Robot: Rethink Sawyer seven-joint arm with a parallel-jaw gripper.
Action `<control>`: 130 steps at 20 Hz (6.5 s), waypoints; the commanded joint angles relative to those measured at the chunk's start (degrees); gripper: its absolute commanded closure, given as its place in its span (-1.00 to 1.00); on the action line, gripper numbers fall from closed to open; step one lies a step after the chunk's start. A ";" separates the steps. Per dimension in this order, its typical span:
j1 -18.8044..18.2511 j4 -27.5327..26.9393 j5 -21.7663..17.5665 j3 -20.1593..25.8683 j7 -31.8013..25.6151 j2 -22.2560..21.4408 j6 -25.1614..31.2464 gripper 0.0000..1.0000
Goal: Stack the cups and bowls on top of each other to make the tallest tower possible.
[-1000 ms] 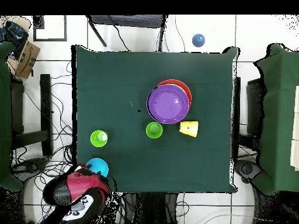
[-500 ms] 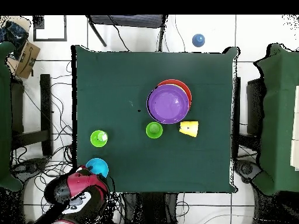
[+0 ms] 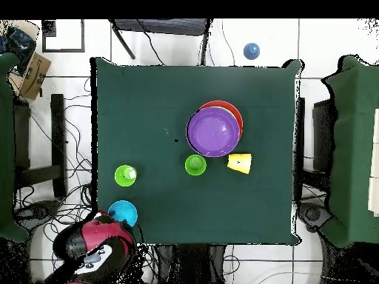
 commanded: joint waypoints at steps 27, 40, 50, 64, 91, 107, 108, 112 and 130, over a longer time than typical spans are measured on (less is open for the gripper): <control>2.92 -6.60 5.73 0.76 8.81 -3.41 7.74 -1.00; 1.69 -5.97 5.43 2.19 7.69 1.09 1.78 -1.00; 2.95 -4.71 6.38 2.01 9.47 2.31 0.96 -1.00; 1.53 -5.11 5.51 3.13 8.98 5.99 -3.90 -1.00; 1.98 -4.29 4.94 -1.28 6.62 0.56 3.94 1.00; -4.83 -12.54 -3.34 -8.65 -2.40 -10.57 28.28 1.00; -5.65 -13.63 -3.78 -8.52 -2.79 -10.62 29.41 1.00; -8.47 -19.44 -5.61 -8.45 -3.62 -9.88 34.13 1.00; -21.71 -45.04 -11.88 -3.40 -10.59 -4.67 50.91 1.00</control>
